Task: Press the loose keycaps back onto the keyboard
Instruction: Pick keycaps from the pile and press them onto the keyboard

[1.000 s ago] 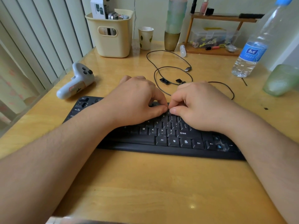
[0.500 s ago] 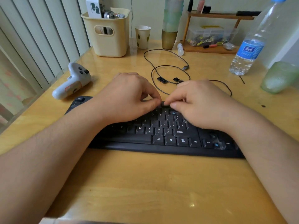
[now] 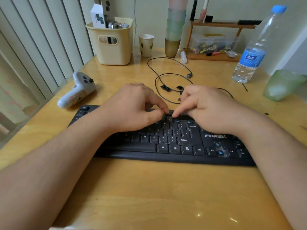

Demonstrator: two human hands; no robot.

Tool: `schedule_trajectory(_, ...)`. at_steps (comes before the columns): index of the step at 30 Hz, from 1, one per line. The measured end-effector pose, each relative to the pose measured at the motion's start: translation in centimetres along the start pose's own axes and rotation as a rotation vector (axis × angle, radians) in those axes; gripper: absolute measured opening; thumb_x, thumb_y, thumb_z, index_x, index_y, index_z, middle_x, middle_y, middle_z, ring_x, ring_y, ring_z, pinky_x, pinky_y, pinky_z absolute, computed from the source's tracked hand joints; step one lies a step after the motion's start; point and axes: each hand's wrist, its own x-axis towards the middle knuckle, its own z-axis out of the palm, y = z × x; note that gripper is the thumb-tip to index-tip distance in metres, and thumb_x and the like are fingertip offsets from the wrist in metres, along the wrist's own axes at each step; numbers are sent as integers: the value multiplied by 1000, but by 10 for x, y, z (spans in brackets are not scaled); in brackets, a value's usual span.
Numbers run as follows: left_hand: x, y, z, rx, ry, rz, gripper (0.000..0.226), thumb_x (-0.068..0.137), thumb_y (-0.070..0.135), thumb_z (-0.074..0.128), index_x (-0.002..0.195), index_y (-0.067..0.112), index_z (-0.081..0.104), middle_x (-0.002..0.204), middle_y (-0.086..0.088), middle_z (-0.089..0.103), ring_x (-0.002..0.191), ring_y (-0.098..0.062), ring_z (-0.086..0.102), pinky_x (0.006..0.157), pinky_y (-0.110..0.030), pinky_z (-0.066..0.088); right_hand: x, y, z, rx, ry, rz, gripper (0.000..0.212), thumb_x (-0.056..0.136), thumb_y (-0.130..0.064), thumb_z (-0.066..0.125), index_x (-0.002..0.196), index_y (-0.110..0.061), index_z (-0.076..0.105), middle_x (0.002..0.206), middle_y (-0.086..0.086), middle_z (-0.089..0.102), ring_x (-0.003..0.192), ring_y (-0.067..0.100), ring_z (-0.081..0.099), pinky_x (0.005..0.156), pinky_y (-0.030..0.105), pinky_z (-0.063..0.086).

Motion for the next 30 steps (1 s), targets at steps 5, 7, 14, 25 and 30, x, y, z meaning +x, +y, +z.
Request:
schedule_trajectory(5, 0, -5, -4, 16, -131, 34, 34, 89, 60, 50, 107, 49, 78, 79, 36, 59, 96, 2, 52, 94, -39, 47, 16, 28, -13, 108, 370, 198, 26, 101, -19, 62, 109, -39, 76, 108, -13, 67, 83, 1, 56, 66, 13, 37)
schedule_trajectory(7, -2, -5, -8, -5, -84, 22, 37, 89, 60, 48, 111, 49, 76, 79, 25, 61, 93, -1, 52, 92, -40, 46, 29, 36, -15, 66, 288, 336, 23, 100, -23, 64, 115, -36, 75, 120, -7, 69, 87, 7, 59, 67, 20, 40)
schedule_trajectory(14, -5, 1, -7, 35, -96, 14, 43, 88, 64, 41, 106, 46, 75, 82, 19, 63, 94, -6, 50, 97, -44, 42, 60, 21, -14, -280, -41, 148, 27, 94, -33, 73, 121, -40, 72, 111, -13, 60, 104, 13, 57, 88, 31, 47)
schedule_trajectory(25, -2, -2, -8, -226, 178, -191, 12, 94, 43, 68, 104, 38, 72, 79, 13, 67, 79, -1, 61, 72, -23, 49, 37, -24, 0, 205, 261, 185, 16, 103, -23, 60, 93, -33, 68, 83, -11, 67, 76, 6, 61, 63, 27, 43)
schedule_trajectory(30, -1, 8, -3, -513, 119, -223, 21, 89, 44, 77, 96, 34, 60, 82, 10, 73, 64, -2, 59, 64, -23, 51, 11, -40, 16, 669, 291, 171, 16, 103, -11, 59, 97, -23, 66, 76, -3, 73, 65, 17, 71, 66, 34, 58)
